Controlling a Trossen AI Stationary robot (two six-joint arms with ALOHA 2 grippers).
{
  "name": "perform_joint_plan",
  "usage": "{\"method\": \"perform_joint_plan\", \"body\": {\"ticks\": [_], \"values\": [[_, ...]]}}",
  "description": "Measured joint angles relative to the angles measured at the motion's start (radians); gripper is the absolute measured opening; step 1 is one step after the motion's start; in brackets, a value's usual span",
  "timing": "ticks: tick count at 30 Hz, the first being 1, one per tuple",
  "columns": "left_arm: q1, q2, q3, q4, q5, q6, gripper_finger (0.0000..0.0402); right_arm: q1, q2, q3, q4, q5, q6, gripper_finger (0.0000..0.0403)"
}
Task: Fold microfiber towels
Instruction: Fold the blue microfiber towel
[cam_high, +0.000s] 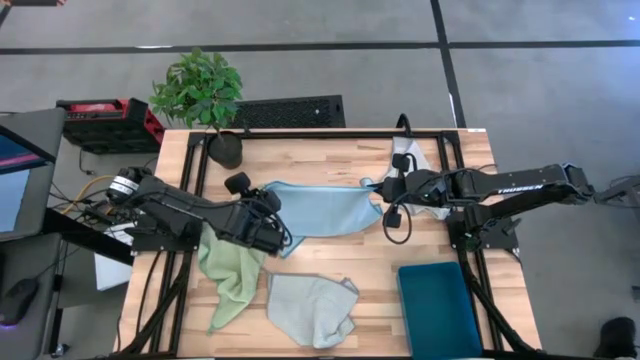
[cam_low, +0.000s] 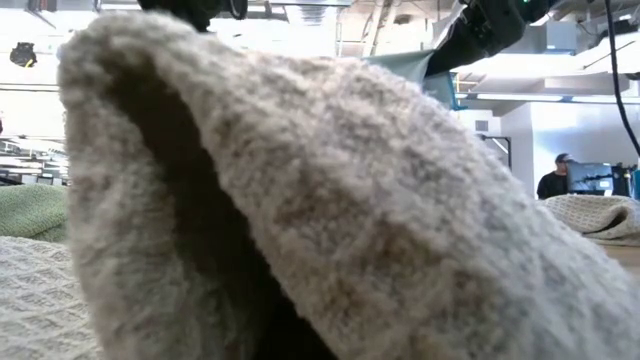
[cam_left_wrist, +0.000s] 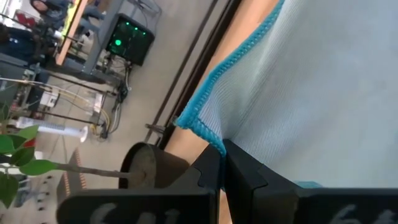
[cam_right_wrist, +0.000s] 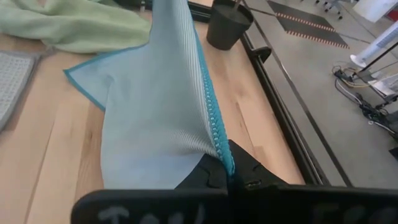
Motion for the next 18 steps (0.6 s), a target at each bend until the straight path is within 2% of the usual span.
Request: {"method": "perform_joint_plan", "body": {"ticks": [9, 18], "values": [[0.057, 0.0, -0.003, 0.002, -0.002, 0.071, 0.0, -0.012, 0.0, 0.0, 0.006, 0.002, -0.002, 0.0003], [0.156, 0.0, -0.003, 0.069, 0.001, 0.216, 0.0, -0.109, 0.0, 0.0, 0.023, 0.003, -0.009, 0.0004]]}}
